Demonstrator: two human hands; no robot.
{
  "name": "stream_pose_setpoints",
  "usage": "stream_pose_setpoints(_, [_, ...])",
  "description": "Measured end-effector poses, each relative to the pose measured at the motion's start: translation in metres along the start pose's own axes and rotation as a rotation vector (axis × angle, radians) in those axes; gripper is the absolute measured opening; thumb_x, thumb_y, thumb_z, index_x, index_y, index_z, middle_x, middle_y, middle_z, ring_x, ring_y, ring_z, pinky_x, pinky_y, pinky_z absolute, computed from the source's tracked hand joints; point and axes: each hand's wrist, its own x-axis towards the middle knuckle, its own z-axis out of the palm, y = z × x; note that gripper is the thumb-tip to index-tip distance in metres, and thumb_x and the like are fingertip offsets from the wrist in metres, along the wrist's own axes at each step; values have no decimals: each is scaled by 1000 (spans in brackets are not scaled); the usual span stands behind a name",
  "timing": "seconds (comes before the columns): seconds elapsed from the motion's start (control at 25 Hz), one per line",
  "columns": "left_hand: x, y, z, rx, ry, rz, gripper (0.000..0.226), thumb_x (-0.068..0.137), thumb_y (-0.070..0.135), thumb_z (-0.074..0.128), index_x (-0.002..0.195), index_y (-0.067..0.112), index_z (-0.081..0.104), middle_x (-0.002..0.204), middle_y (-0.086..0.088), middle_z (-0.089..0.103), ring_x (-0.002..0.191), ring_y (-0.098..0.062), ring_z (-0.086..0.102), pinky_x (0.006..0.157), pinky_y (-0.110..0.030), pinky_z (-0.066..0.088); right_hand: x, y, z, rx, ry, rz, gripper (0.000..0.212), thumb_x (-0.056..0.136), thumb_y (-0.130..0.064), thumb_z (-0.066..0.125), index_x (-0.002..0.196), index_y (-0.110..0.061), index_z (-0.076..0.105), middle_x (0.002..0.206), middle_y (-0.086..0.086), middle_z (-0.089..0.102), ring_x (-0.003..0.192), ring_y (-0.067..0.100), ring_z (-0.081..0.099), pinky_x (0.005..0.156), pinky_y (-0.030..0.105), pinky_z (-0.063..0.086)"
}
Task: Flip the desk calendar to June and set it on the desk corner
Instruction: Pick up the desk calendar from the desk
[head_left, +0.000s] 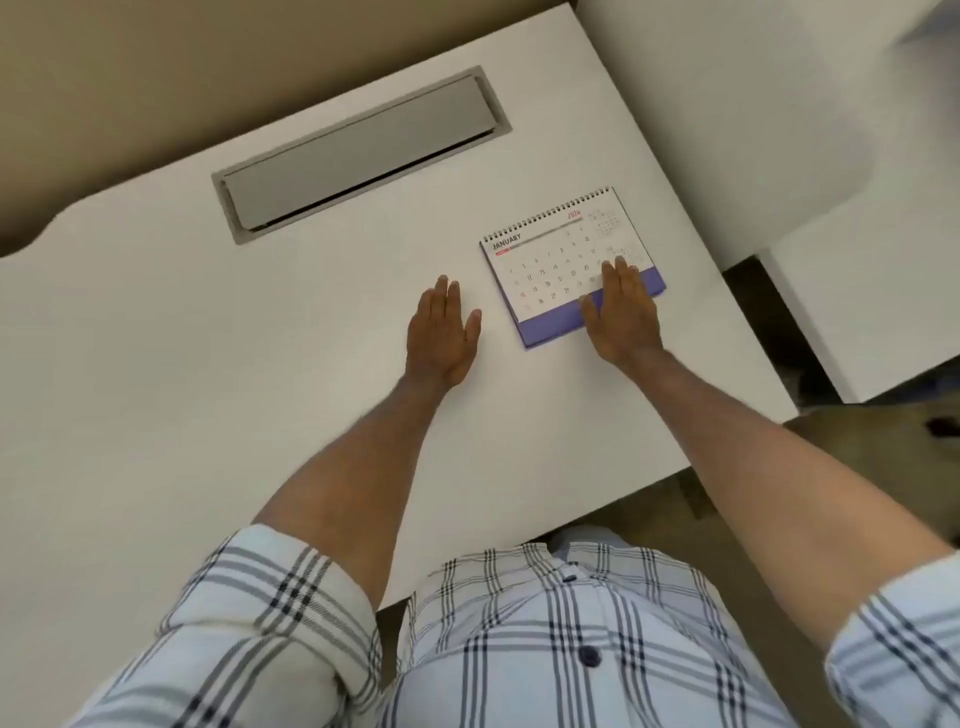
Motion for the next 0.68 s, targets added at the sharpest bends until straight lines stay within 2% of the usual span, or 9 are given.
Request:
stream_pose_setpoints(0.16, [24,35,-1,-340,-141,-203,59,107,46,44,156,14,41,157,-10,45,142,-27,48,116,-44,42,23,30,-12,117,47,189,69,103,-33,50,159,-6,20,168,14,16,155,34,15,124,49,25])
stream_pose_setpoints(0.28, [44,51,1,-706,-209,-427,61,94,49,53,144,14,54,141,-9,60,125,-30,62,107,-42,51,34,45,-16,274,111,385,68,96,-25,58,155,-9,30,159,15,32,146,36,29,117,47,35])
stream_pose_setpoints(0.36, [46,63,-3,-973,-241,-554,40,93,44,56,120,15,61,116,-6,66,100,-30,63,88,-38,53,38,49,-18,319,120,427,57,94,-21,59,148,-14,44,148,15,41,136,34,38,109,43,43])
stream_pose_setpoints(0.4, [46,68,-5,-1060,-249,-594,27,98,38,56,114,16,60,108,-5,66,94,-27,61,84,-37,52,39,49,-18,366,122,445,52,94,-18,59,144,-16,48,145,13,42,133,31,40,106,41,45])
stream_pose_setpoints(0.48, [47,73,-2,-1127,-244,-631,21,105,31,53,117,16,61,106,-4,68,88,-22,62,84,-35,52,39,48,-15,511,149,491,48,93,-12,61,140,-19,53,142,10,43,130,26,44,103,34,48])
stream_pose_setpoints(0.56, [48,73,-1,-1148,-245,-642,26,105,29,52,125,14,62,108,-5,70,85,-18,65,82,-32,53,40,44,-17,602,161,532,45,91,-8,61,134,-19,56,140,8,44,125,22,47,95,26,49])
stream_pose_setpoints(0.68, [53,71,-3,-1208,-257,-684,33,104,29,54,131,12,63,110,-5,72,88,-17,68,80,-31,52,47,44,-25,715,85,624,42,83,-10,62,122,-24,62,136,5,50,120,22,51,87,25,49])
